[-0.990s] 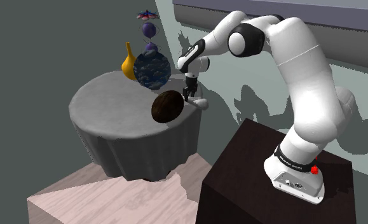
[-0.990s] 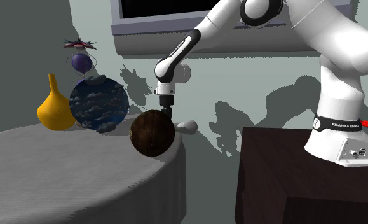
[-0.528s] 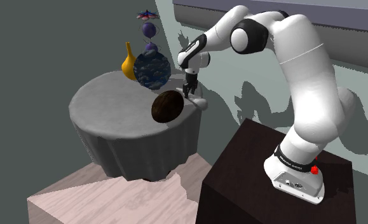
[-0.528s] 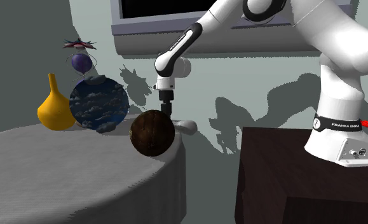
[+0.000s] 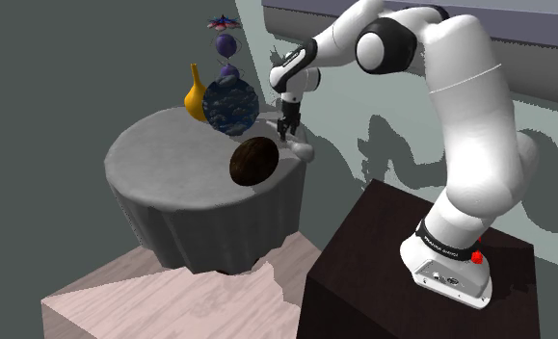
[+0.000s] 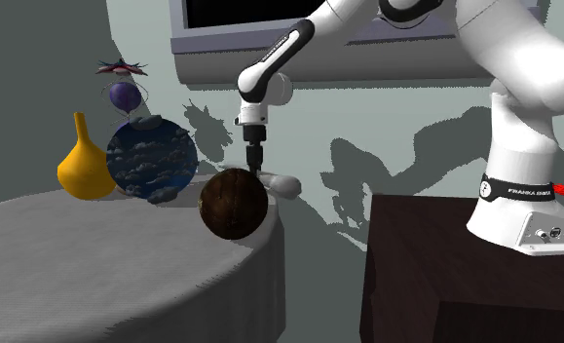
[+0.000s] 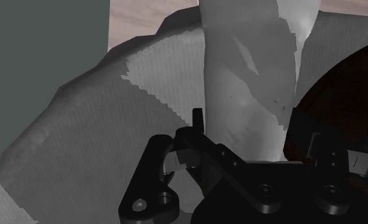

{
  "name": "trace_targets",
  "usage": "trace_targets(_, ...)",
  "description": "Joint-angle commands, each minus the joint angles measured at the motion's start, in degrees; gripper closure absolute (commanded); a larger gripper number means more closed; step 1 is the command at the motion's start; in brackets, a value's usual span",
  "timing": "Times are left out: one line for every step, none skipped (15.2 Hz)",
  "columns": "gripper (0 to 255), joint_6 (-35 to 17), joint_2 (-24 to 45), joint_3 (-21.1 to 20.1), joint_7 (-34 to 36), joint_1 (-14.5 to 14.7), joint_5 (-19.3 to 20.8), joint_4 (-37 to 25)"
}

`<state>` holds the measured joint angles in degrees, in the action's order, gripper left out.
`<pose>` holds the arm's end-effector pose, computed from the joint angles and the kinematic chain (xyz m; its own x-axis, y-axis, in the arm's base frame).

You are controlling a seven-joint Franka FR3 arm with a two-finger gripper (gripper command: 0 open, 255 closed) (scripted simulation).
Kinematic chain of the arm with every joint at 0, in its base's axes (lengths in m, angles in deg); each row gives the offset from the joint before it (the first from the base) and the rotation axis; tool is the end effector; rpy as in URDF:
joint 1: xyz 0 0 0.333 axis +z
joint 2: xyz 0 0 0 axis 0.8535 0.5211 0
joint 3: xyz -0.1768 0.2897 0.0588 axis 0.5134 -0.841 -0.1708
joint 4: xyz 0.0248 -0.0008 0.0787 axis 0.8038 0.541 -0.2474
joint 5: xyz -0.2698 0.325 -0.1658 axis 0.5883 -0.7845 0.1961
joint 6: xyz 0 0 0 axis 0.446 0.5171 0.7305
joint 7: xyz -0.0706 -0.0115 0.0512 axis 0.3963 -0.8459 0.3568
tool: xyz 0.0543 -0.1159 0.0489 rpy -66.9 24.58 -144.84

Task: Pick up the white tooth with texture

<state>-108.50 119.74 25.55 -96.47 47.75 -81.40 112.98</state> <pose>0.7067 -0.2460 0.1782 0.9993 0.0126 -0.0357 0.0064 -0.9853 -0.1706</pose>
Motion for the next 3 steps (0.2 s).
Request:
trace_targets(255,1.0,-0.9,0.2,0.3,0.1,0.3,-0.1)
trace_targets(255,1.1,-1.0,0.2,0.3,0.1,0.3,-0.1)
trace_targets(255,1.1,-1.0,0.2,0.3,0.1,0.3,-0.1)
